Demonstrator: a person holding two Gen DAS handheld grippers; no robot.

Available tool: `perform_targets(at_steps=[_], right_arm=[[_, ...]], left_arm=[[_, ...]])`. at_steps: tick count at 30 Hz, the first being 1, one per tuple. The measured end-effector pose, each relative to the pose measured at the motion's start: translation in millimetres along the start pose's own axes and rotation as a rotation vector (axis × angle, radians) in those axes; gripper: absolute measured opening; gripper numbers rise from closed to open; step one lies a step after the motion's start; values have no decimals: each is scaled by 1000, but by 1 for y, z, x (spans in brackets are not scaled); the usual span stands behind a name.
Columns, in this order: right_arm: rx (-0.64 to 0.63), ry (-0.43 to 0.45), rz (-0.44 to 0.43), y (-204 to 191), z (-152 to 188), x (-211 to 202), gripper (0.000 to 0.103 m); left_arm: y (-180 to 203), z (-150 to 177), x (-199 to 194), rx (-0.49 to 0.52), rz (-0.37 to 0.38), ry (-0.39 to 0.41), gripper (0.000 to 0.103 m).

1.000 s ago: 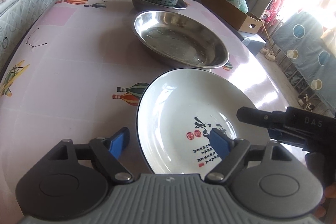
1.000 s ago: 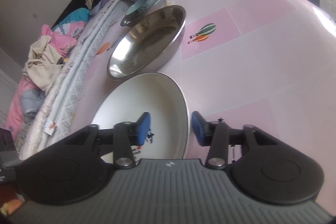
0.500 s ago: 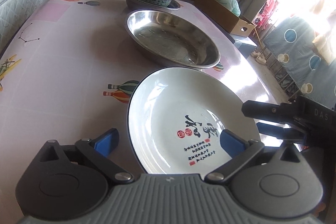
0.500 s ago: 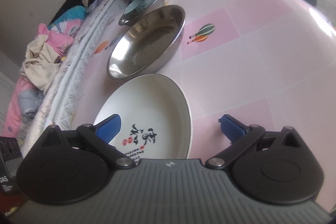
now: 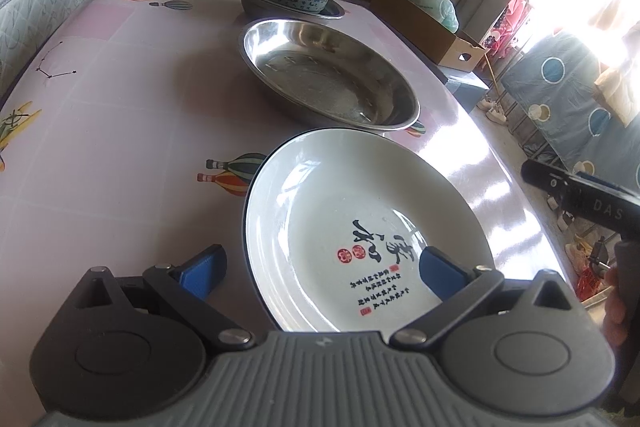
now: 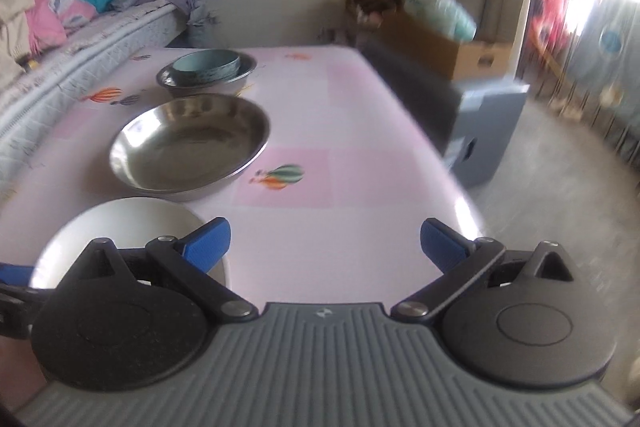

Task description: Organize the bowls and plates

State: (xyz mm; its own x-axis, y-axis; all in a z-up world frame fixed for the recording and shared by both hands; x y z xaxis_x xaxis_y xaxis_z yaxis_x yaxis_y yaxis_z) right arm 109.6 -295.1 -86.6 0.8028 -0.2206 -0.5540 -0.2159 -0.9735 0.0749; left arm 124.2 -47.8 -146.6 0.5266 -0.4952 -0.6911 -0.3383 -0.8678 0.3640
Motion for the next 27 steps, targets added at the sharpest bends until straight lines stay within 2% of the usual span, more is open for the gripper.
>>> perform_targets(at_steps=[2, 4, 5, 9, 11, 13, 16, 20, 23, 27], right_arm=[[-47, 27, 60, 5, -7, -3, 102], [-78, 50, 84, 9, -13, -5, 102], [-79, 72, 69, 9, -16, -9, 102], [-9, 173, -114, 9, -27, -29, 102], [-2, 207, -152, 8, -30, -37, 102], [-26, 218, -154, 5, -30, -41, 102], [-32, 184, -185, 0, -23, -38, 102], [84, 95, -276, -9, -5, -23, 102], [164, 13, -300, -15, 11, -5, 100], [209, -54, -342, -28, 25, 10, 87]], left_arm=[[0, 0, 0, 0, 0, 0, 103], [0, 0, 0, -2, 0, 0, 103], [0, 0, 0, -3, 0, -1, 103], [-1, 1, 0, -11, 2, -1, 103], [-2, 0, -1, -25, 7, 1, 103], [-3, 0, -1, -39, 9, 1, 103], [-3, 0, 0, -39, 3, -4, 103], [-1, 0, 1, -23, -9, -13, 103], [-5, -2, 0, -29, -46, -4, 103], [-7, -2, -2, 57, -137, 7, 102]])
Point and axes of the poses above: each gripper's, at about its wrist camera, not at the fingertips, and x roughly the way its jaws point, y to its right, z to its underside, the point moved 9 cm from there along x, roughly the way its jaws point, and after that the axes turned 3 degrees about y, right-handed, at the moved point
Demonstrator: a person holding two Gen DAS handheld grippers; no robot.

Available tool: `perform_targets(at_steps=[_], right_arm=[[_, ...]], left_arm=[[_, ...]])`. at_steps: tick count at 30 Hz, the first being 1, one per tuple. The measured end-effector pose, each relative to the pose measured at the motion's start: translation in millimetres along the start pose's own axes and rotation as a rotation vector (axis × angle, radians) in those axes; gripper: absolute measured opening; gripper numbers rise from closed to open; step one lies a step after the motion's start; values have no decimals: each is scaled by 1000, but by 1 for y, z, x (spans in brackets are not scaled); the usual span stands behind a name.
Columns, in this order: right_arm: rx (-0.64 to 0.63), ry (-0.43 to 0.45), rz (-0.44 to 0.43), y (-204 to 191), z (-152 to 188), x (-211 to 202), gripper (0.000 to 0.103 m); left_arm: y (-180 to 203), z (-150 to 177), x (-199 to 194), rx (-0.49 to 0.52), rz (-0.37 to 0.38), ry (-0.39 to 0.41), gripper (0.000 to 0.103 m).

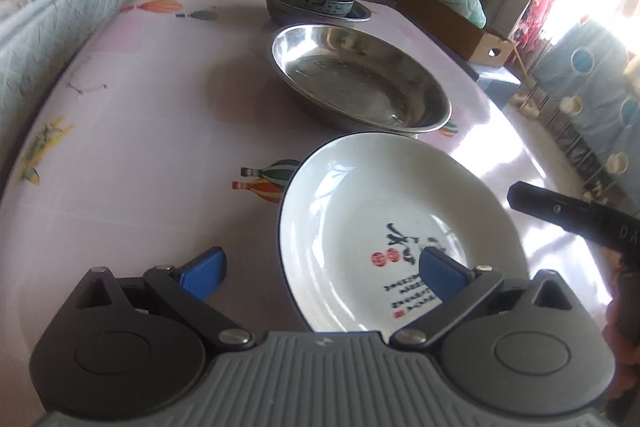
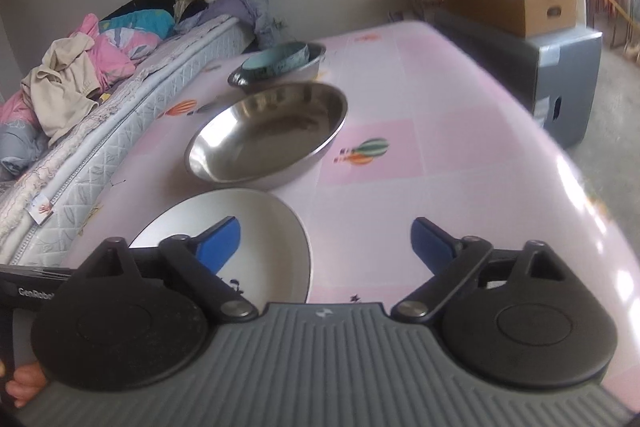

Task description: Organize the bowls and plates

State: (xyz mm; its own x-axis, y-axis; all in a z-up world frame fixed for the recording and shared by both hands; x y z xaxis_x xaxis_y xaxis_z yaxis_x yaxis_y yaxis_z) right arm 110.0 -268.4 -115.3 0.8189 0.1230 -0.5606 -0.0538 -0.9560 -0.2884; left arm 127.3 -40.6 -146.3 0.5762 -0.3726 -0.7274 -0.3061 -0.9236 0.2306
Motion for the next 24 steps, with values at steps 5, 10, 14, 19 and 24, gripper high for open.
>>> perform_targets(at_steps=[5, 10, 14, 19, 24], right_arm=[[54, -53, -52, -7, 12, 15, 68], [101, -103, -74, -8, 25, 25, 53], [137, -115, -79, -2, 30, 30, 44], [149, -121, -86, -2, 31, 31, 32], [156, -128, -101, -6, 34, 32, 21]], left_arm=[[6, 3, -1, 63, -10, 3, 81], [7, 2, 0, 78, -7, 19, 70], [5, 3, -1, 56, 10, 39, 62], [5, 5, -3, 51, 12, 48, 49], [4, 3, -7, 45, 16, 44, 47]])
Point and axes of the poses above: each gripper's, at about its wrist camera, not at the fingertips, and x roughly the way its jaws point, y to its right, z to its underside, the point moved 9 cm from there along x, roughly the way its jaws point, and after that the axes turned 3 degrees about y, right-handed, at the moved point
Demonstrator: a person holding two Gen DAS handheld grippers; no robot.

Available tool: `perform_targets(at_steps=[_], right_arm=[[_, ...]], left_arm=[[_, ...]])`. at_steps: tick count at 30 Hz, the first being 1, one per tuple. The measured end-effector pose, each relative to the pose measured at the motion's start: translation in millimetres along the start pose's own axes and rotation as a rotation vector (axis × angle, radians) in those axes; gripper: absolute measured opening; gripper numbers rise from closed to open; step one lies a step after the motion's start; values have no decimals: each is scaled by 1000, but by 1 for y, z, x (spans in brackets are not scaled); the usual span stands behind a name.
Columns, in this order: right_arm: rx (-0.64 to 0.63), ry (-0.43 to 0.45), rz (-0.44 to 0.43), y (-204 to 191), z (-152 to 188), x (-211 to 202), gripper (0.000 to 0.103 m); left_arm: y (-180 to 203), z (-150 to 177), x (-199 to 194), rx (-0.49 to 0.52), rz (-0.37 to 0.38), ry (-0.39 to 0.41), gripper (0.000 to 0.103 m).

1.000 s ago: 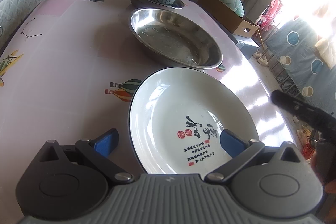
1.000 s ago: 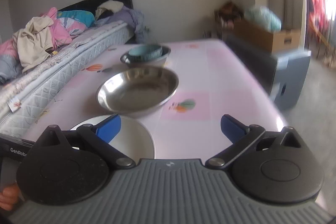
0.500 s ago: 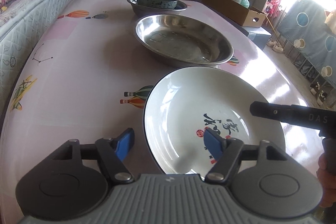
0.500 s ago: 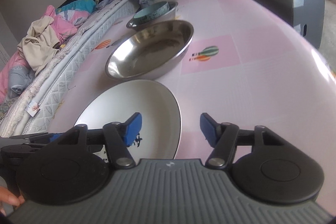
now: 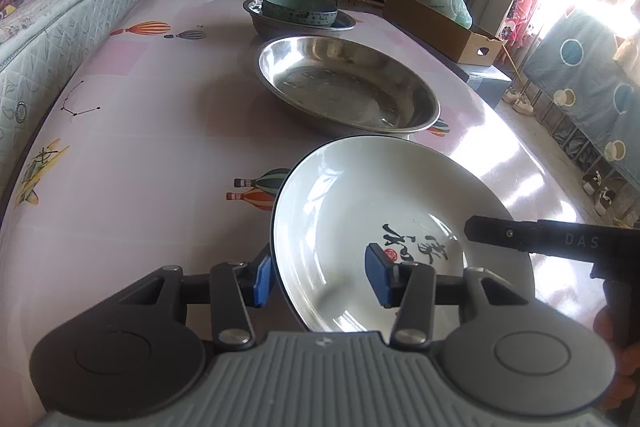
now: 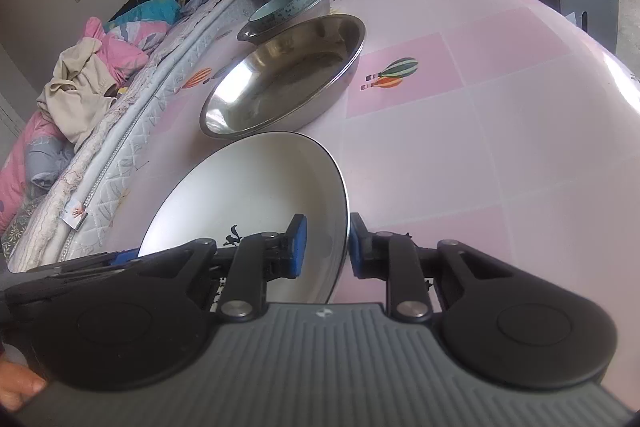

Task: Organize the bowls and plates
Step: 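Carry the white plate with both tools toward the steel bowl stack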

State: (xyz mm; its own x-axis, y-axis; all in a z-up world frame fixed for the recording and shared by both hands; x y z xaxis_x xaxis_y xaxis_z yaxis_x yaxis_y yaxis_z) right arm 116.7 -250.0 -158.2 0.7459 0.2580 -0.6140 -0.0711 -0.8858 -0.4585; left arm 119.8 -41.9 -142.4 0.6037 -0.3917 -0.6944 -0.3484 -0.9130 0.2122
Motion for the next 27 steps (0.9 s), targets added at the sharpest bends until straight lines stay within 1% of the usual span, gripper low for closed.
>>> perform_targets(at_steps=[7, 12, 16, 17, 25, 27], right_arm=[[20, -14, -1, 2, 3, -6, 20], [12, -13, 1, 2, 6, -8, 20], [12, -11, -2, 3, 6, -10, 20], [12, -9, -2, 3, 5, -9, 20], [-18, -3, 26, -2, 3, -9, 21], [-29, 2, 28, -2, 3, -9, 20]], left_arm=[[1, 3, -3, 6, 14, -4, 48], [3, 3, 5, 42, -13, -25, 48], [7, 3, 7, 77, -39, -16, 52], [8, 4, 7, 81, -40, -14, 53], [11, 6, 4, 82, -41, -18, 53], [12, 6, 5, 93, -46, -21, 55]])
Point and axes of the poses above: each gripper's, at about its wrist camera, not at the fingertips, and x roughly the way its jaws point, y to its right, z to its underside, the point moved 9 cm from there along x, roughly the way its jaws point, and after that the axes turned 3 degrees about y, right-handed, at the moved point
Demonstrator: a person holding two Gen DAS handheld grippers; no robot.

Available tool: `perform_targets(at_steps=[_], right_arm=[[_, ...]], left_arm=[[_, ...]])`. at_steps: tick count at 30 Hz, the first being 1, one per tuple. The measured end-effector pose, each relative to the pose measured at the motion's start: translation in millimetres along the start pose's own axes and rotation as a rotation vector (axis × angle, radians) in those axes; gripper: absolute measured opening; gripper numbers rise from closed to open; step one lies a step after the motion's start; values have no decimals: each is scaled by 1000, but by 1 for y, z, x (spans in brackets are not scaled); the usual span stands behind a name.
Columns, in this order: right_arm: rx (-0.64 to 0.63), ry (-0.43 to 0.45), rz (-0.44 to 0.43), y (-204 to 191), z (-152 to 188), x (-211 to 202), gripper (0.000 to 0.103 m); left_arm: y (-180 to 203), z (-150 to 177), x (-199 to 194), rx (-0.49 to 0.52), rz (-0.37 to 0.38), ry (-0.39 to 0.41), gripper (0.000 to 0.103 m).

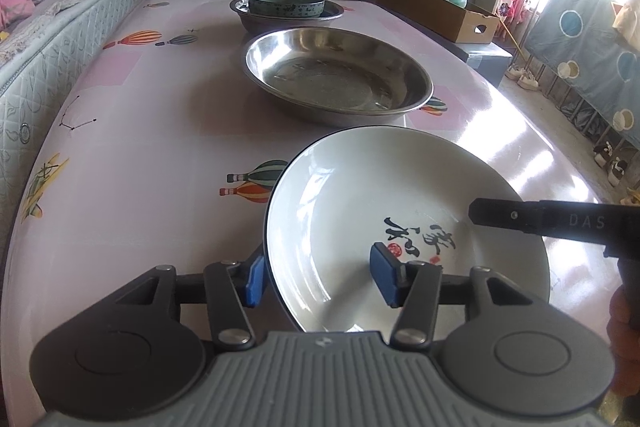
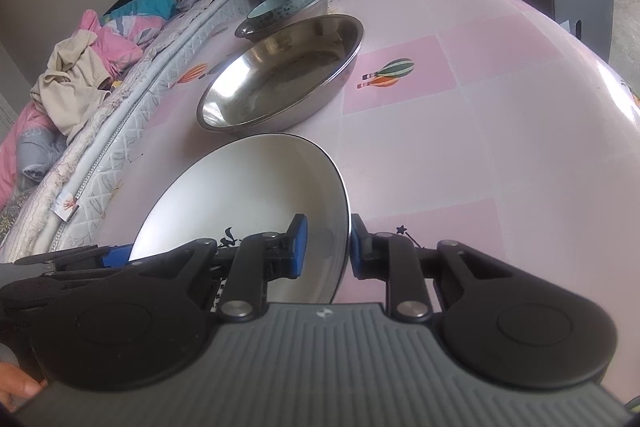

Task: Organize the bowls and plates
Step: 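Carry the white plate with both tools toward the steel bowl stack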

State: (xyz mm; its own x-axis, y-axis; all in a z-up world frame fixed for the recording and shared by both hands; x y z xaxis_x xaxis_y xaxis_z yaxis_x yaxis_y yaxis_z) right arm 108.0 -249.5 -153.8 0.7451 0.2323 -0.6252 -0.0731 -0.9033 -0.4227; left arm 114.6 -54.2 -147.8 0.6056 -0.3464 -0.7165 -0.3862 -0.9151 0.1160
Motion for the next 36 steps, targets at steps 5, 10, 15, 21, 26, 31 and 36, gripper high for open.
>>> perform_targets(at_steps=[5, 10, 15, 21, 26, 31, 36], right_arm=[[-44, 15, 19, -1, 1, 2, 20], [-96, 41, 43, -5, 2, 3, 21], [-124, 42, 71, -9, 2, 3, 22], [-133, 45, 75, -10, 4, 2, 22], [-135, 42, 81, -12, 4, 0, 22], [-136, 43, 84, -13, 2, -1, 22], [-137, 48, 86, -12, -2, -2, 22]], left_arm=[[3, 0, 2, 6, -7, 5, 60], [2, 0, 0, 6, -24, 16, 58], [-1, -1, -1, -8, -33, 17, 55], [0, -2, -2, -4, -48, 21, 53], [-1, -2, -3, -12, -52, 18, 53], [0, -3, -3, -20, -53, 13, 53], [0, -4, -4, -31, -48, 10, 53]])
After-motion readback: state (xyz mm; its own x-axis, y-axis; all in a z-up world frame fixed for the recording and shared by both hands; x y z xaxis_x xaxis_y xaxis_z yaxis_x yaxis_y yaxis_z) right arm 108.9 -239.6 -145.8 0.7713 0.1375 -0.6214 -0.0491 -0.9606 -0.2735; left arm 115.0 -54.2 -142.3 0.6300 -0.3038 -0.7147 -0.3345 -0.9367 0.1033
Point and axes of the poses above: each gripper's, at about its wrist camera, not at the fingertips, and x roughly the way its jaws point, y to its right, z to its underside, the point moved 9 cm from there along x, roughly the way its jaws point, and after that the axes turned 3 degrees about y, right-handed, at the moved point
